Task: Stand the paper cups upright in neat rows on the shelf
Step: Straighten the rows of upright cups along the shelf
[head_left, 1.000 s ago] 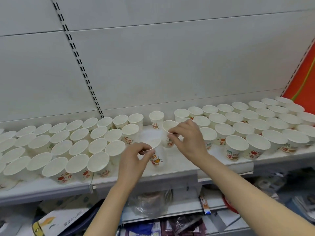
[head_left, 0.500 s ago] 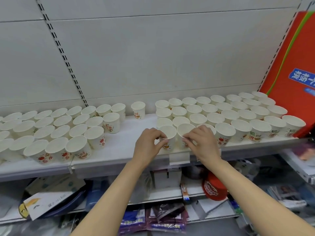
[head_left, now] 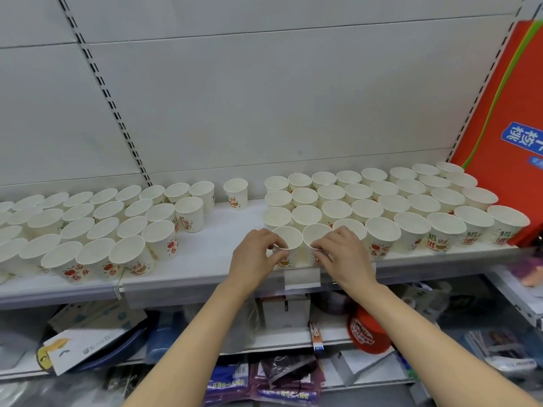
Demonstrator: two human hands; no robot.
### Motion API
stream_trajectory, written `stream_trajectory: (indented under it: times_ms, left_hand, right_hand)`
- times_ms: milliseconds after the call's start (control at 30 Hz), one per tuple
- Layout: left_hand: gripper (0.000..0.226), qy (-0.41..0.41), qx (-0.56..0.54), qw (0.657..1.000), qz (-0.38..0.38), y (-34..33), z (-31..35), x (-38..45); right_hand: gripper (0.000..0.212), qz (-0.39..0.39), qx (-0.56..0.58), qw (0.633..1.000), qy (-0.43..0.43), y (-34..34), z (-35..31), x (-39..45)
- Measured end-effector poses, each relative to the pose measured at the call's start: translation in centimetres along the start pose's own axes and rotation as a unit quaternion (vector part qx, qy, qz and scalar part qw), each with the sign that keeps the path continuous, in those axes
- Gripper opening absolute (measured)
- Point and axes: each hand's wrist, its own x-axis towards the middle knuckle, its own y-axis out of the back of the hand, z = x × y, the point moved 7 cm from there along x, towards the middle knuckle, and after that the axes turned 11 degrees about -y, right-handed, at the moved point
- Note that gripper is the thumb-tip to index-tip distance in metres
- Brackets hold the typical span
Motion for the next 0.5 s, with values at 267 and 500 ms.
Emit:
stream_trajectory:
  times_ms: [267, 500]
  left_hand:
    - [0.023, 0.018, 0.018, 0.998, 0.051, 3.3, -0.8, -1.0]
    - [0.012, 0.099, 0.120, 0.985, 0.080, 9.2, -8.2, 0.1]
  right_hand:
    - [0.016, 0.067, 0.028, 0.996, 0.048, 1.3, -1.8, 1.3]
    - [0.008, 0.077, 0.017, 0.993, 0.083, -1.4, -5.2, 6.0]
